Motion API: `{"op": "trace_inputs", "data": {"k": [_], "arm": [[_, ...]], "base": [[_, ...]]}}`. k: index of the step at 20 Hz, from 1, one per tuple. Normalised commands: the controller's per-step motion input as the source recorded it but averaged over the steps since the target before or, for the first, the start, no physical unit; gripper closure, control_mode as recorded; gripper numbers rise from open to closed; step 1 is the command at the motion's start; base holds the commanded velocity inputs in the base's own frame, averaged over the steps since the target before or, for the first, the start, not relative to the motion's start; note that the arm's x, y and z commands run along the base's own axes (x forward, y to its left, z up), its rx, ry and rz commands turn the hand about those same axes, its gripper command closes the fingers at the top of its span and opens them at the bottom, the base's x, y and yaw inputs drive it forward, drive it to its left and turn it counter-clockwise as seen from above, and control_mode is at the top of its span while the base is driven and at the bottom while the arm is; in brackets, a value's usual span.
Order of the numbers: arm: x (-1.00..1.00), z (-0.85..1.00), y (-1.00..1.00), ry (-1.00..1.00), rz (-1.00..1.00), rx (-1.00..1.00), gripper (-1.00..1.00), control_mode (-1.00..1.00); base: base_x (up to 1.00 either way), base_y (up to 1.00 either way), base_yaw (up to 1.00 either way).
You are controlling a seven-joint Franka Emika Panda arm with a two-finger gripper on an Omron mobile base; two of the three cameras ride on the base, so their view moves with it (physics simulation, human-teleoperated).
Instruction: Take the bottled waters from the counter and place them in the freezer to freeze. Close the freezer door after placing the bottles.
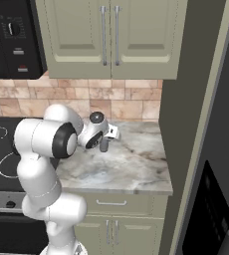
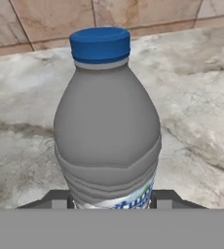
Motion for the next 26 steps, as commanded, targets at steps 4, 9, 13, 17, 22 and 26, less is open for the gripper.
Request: {"op": "trace_inputs", "data": {"k": [4, 9, 13, 17, 22, 26], "arm": [[-0.64, 0.57, 0.00, -0.02, 0.00, 0.08, 1.00, -1.00], [-0.71, 0.96, 0.00, -0.01, 0.00, 0.00, 1.00, -1.00], [-0.63, 1.00, 0.07, 0.00, 0.00, -0.03, 1.00, -1.00], [-0.48, 1.00, 0.01, 0.00, 0.00, -0.02, 1.00, -1.00], [-0.56, 1.00, 0.00, 0.00, 0.00, 0.00, 1.00, -1.00], [-0.62, 1.00, 0.00, 0.00, 0.00, 0.00, 1.00, -1.00]], "base": [[0.00, 0.00, 0.00], [0.00, 0.00, 0.00], [0.00, 0.00, 0.00], [0.00, 0.00, 0.00], [0.00, 0.00, 0.00], [0.00, 0.00, 0.00]]}}
